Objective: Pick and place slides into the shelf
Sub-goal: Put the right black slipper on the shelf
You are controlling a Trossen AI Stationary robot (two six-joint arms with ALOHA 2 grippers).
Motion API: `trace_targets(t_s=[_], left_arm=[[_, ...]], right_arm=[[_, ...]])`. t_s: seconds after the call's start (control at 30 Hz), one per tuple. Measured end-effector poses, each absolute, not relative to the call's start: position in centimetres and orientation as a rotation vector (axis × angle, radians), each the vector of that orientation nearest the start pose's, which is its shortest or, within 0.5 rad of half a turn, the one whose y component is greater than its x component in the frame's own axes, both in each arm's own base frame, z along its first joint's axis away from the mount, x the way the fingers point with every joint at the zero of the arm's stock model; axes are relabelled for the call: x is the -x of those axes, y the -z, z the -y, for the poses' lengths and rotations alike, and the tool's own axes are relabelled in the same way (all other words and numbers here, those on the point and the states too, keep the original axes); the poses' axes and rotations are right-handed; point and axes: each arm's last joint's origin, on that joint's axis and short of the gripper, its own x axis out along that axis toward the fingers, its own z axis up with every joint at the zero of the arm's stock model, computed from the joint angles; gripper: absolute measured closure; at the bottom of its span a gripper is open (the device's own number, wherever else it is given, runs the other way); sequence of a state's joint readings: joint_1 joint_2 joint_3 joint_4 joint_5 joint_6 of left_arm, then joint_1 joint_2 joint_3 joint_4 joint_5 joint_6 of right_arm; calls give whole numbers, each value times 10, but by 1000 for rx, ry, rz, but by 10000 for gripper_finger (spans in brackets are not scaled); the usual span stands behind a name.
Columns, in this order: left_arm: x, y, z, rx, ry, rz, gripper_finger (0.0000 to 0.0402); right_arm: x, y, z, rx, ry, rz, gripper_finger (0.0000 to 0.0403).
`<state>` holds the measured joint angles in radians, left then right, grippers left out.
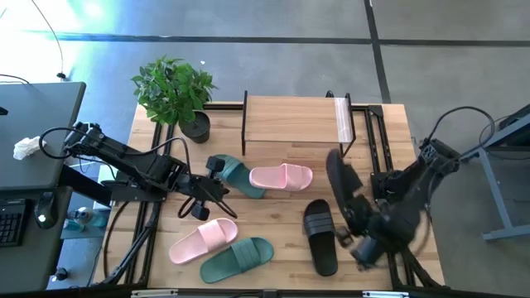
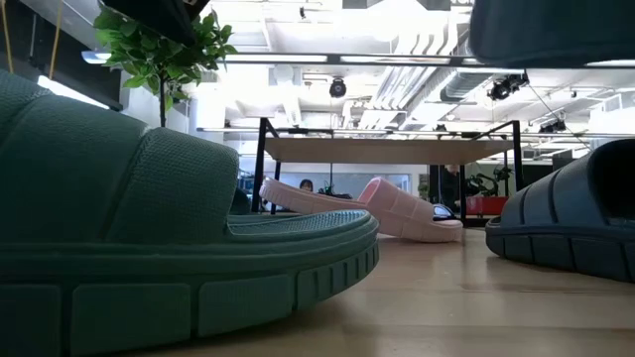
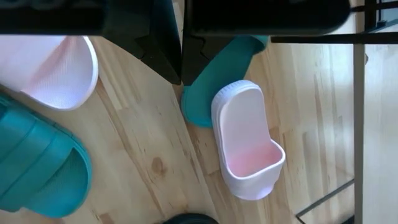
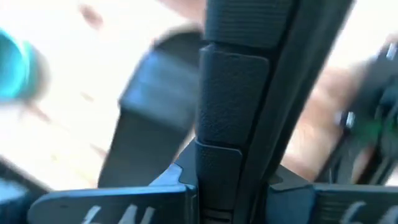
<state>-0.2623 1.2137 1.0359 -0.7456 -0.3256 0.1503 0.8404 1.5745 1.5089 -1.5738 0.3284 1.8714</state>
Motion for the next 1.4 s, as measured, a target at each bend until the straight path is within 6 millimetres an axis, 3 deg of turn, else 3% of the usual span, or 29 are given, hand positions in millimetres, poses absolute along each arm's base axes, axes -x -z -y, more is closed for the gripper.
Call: trace_targets(t_s=[0.2, 0.43, 0.67, 0.9, 1.03, 1.27, 1.4], left_arm=[[-231, -290, 53, -404, 27, -896, 399], [-229, -289, 55, -403, 115, -911, 399], [-229, -289, 55, -478, 156, -913, 399], [-229, -289, 55, -514, 175, -908, 399], [-229, -289, 55, -516, 175, -908, 399], [-230, -290, 55, -512, 176, -898, 399], [-230, -290, 56, -501, 198, -896, 399]], right_arm=[[-225, -328, -141, -507, 855, -1061, 362], [-260, -365, -69, -451, 921, -951, 362], [-267, -402, 20, -440, 1036, -897, 362], [-272, -395, 95, -560, 1105, -1015, 362], [-283, -379, 112, -628, 1101, -1089, 362], [-308, -348, 120, -682, 1058, -1218, 362], [-311, -343, 121, -698, 1069, -1225, 362]])
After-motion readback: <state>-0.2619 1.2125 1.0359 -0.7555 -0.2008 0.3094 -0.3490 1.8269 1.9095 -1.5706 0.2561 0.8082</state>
